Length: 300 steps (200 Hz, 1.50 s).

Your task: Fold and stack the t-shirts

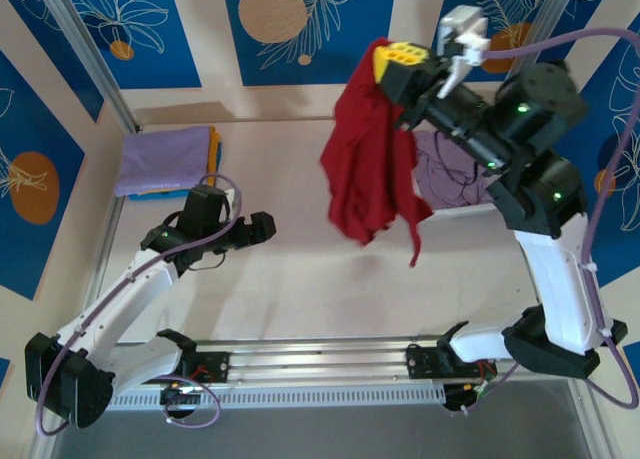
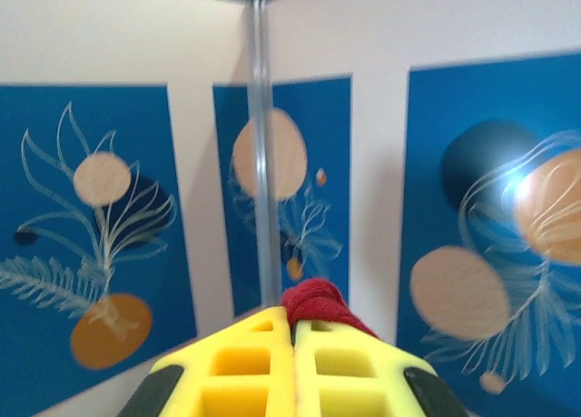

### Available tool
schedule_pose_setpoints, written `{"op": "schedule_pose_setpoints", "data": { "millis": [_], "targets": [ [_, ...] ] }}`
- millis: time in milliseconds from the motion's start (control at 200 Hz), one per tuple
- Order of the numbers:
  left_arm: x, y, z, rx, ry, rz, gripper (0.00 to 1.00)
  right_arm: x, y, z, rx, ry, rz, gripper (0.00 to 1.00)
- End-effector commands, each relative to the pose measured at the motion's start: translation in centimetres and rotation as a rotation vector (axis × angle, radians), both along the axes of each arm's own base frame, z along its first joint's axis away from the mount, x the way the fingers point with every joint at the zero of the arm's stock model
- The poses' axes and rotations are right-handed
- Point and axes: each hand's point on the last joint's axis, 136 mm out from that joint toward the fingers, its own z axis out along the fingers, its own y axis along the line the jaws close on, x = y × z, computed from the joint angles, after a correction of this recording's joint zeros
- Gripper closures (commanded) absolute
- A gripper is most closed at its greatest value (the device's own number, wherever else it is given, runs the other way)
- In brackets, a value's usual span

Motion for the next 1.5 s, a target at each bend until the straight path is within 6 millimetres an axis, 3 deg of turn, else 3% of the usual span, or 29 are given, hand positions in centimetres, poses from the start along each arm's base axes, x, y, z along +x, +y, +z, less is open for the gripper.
{"op": "schedule_pose_setpoints", "data": {
  "millis": [0,160,275,330,415,540,680,745,890,1105,1225,1496],
  "targets": [
    [-1.0,1.0,-0.6,0.021,0.019,0.007,0.04,3.4,3.4,-8.1,-0.111,0.204,-0.026,1.0],
    [-1.7,1.5,-1.3,0.044,0.04,0.008,0.03,6.1,7.1,-20.3,-0.16,0.502,-0.01,1.0],
    [-2.1,1.7,-1.8,0.054,0.055,0.004,0.03,7.6,8.3,-28.5,-0.242,0.704,-0.033,1.0],
    [-2.3,1.7,-2.1,0.059,0.063,0.002,0.03,8.3,8.3,-31.7,-0.289,0.793,-0.046,0.9],
    [-2.5,1.8,-2.5,0.066,0.075,-0.002,0.03,9.6,6.5,-35.7,-0.348,0.946,-0.131,0.7],
    [-2.5,2.0,-3.3,0.087,0.1,-0.004,0.04,9.9,3.4,-38.2,-0.318,1.13,-0.191,0.51],
    [-2.1,1.7,-4.2,0.115,0.132,-0.018,0.05,7.9,0.8,-39.5,-0.316,1.246,-0.245,0.41],
    [-1.6,1.2,-4.4,0.121,0.138,-0.031,0.06,6.3,0.2,-40.7,-0.325,1.314,-0.244,0.41],
    [-0.3,-0.5,-4.5,0.168,0.138,-0.092,0.11,1.3,-0.7,-45.7,-0.329,1.528,-0.249,0.41],
    [1.0,-4.0,-5.0,0.28,0.128,-0.211,0.14,-5.2,-0.2,-51.8,-0.32,1.725,-0.202,0.41],
    [2.2,-6.1,-5.2,0.306,0.113,-0.248,0.15,-6.5,-0.4,-54.0,-0.264,1.795,-0.199,0.41],
    [5.4,-10.8,-5.6,0.245,0.131,-0.311,0.28,-7.4,-0.9,-56.1,-0.242,1.827,-0.162,0.42]
  ]
}}
